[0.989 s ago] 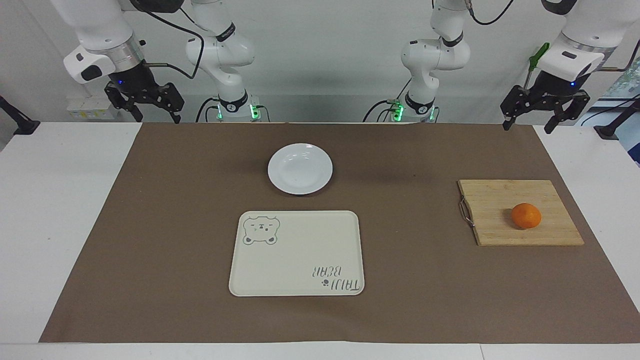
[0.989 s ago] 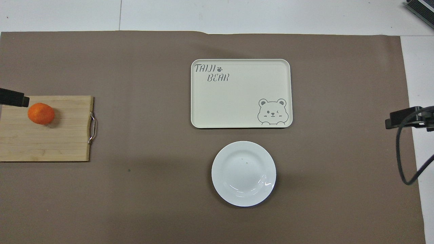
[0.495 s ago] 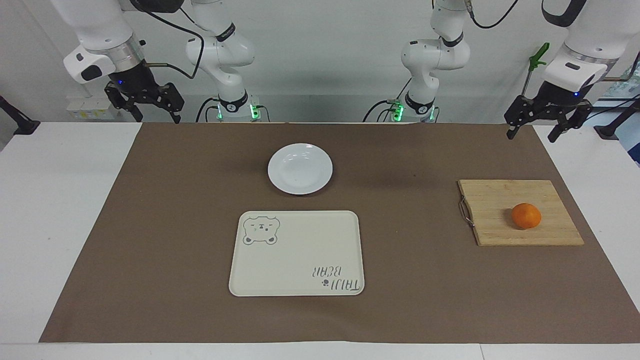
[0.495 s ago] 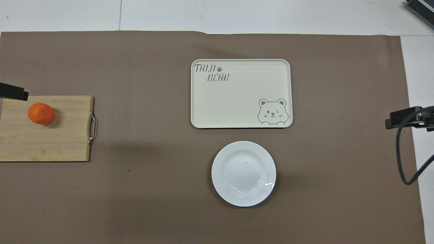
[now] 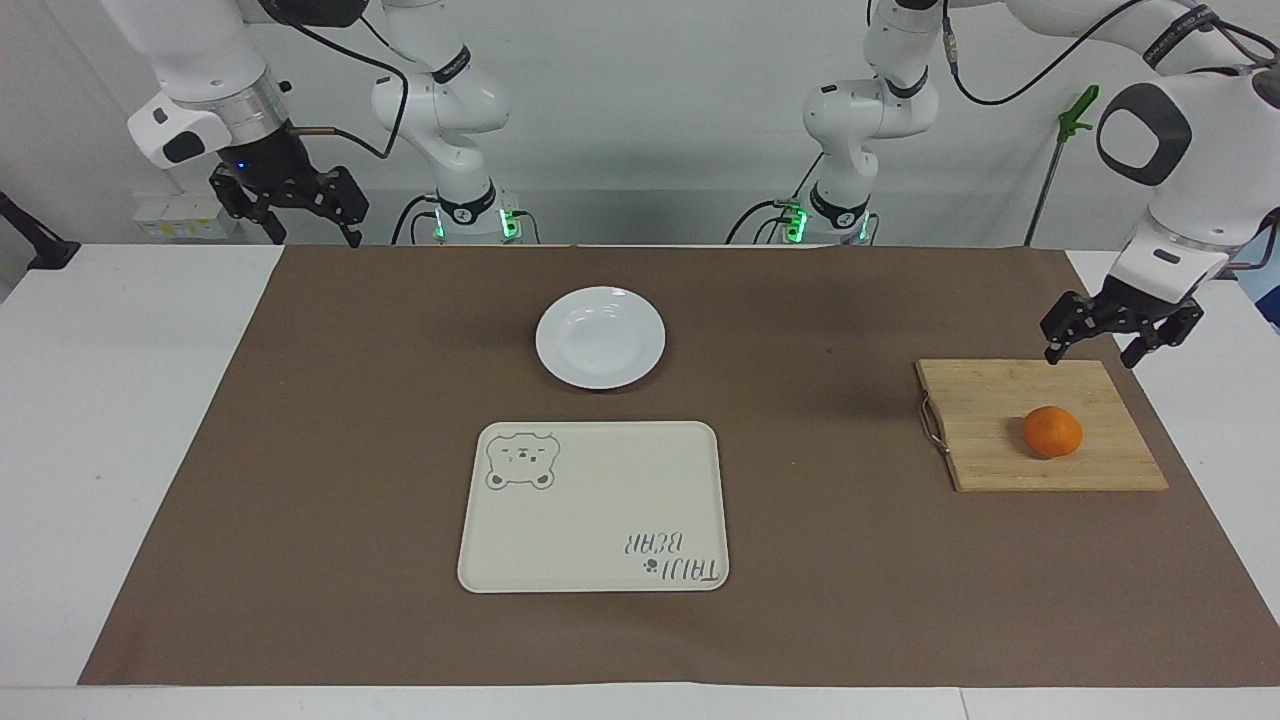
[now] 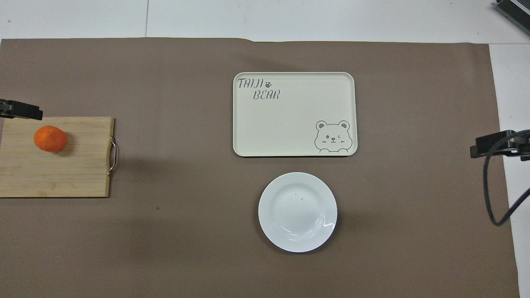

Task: Place orange and plate with both arms
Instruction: 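Lower the left gripper onto the orange and close on it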

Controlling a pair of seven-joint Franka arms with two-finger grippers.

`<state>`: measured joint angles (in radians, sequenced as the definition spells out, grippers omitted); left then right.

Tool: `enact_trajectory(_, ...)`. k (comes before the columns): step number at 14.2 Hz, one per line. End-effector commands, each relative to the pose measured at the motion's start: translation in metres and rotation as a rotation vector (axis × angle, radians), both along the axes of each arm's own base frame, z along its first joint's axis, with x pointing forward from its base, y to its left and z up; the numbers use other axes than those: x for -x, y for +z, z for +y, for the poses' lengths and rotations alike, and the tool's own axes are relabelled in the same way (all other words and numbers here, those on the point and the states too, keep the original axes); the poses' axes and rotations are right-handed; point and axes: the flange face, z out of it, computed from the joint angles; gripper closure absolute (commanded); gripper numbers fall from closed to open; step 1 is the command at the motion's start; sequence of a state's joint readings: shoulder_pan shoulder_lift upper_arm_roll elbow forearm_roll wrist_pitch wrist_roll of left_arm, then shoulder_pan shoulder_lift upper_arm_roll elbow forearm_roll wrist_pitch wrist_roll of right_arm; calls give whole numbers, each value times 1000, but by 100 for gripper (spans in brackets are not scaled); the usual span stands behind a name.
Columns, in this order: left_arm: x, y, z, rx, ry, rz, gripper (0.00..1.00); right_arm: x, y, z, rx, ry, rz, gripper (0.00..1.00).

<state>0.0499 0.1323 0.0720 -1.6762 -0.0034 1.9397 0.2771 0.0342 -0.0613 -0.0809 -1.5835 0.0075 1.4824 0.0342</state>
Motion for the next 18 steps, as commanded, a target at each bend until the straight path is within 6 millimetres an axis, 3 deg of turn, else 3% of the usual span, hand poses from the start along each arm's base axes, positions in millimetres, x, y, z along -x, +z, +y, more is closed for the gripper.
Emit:
enact_trajectory(1, -10, -28, 10, 21, -3, -22, 0, 7, 0, -1, -24, 5, 6, 0)
enact_trajectory(6, -19, -77, 62, 30, -39, -5, 0, 7, 0, -1, -24, 5, 6, 0)
enact_trajectory(12, -33, -147, 67, 32, -46, 29, 0, 7, -1, -1, -24, 5, 8, 0)
enact_trajectory(18, -9, -207, 68, 34, -60, 62, 0, 7, -1, -1, -24, 5, 8, 0)
